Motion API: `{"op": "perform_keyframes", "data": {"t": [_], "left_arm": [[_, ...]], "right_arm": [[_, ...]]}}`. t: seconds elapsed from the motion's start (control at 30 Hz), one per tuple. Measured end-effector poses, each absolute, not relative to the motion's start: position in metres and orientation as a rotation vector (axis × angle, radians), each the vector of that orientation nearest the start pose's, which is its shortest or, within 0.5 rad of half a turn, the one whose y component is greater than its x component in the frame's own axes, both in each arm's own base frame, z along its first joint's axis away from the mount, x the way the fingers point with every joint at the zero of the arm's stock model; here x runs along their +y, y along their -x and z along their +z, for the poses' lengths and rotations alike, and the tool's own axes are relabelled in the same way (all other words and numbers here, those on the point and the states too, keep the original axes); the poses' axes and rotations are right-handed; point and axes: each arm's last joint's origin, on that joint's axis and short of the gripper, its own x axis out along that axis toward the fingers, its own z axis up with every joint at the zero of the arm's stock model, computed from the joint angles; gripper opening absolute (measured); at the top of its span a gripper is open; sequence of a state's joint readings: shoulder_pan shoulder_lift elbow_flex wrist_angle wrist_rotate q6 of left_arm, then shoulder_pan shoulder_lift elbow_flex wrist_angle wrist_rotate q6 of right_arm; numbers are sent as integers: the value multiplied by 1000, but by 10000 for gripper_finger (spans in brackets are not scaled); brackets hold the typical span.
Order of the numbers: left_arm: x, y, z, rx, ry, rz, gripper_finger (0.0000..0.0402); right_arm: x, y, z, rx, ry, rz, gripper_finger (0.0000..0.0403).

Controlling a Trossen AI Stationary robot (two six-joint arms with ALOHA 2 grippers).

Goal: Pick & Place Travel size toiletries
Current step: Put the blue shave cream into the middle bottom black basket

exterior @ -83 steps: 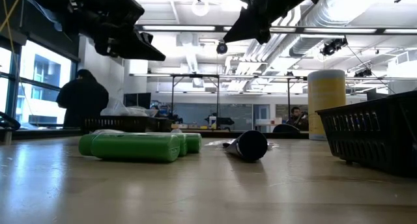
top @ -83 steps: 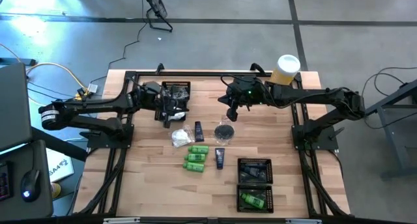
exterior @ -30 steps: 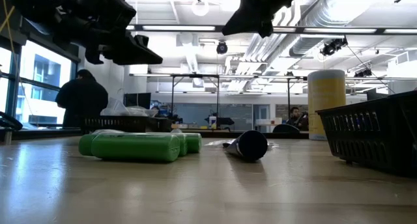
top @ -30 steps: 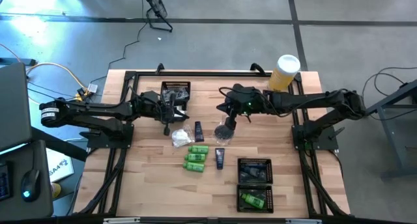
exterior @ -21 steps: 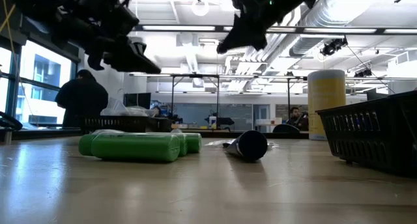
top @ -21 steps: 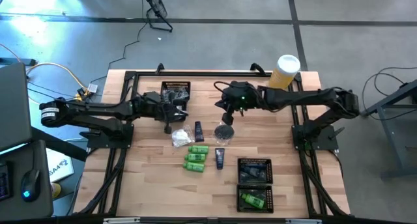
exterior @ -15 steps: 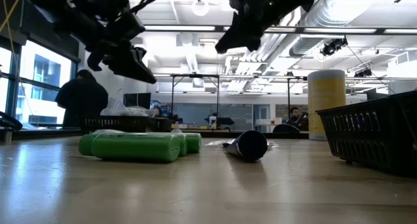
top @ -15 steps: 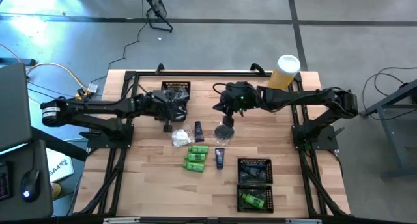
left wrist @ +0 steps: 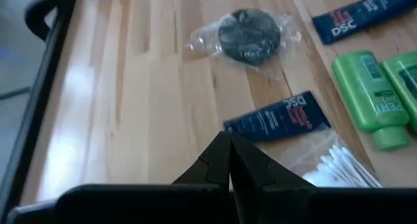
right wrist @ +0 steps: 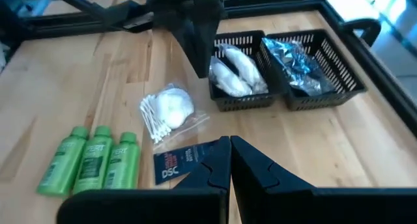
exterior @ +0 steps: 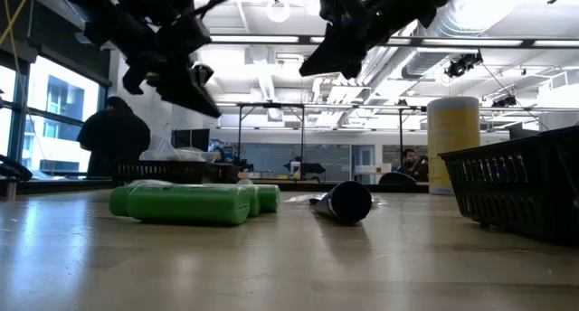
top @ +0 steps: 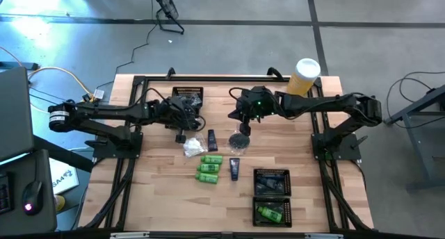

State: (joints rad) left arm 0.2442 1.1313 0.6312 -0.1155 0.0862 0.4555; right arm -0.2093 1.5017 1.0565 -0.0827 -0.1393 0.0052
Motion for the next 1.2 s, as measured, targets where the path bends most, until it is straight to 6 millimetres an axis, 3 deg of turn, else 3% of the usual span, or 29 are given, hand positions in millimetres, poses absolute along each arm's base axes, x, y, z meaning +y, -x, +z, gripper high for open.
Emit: {"op": "perform_keyframes", "data": {"t": [0.27, 0.6, 0.9, 1.2], "left_arm": [[52, -229, 239, 569, -391, 7, 0], [51, -228, 236, 588, -374, -35, 0], [51, -229, 238, 572, -419, -46, 0], [51, -228, 237, 574, -427, -63, 0]], "right_arm": [[-54, -323, 258, 593, -213, -169, 2], [3, -330, 262, 544, -208, -196, 2], [51, -325, 264, 479, -307, -282, 2], [97, -327, 297, 363, -326, -331, 2]]}}
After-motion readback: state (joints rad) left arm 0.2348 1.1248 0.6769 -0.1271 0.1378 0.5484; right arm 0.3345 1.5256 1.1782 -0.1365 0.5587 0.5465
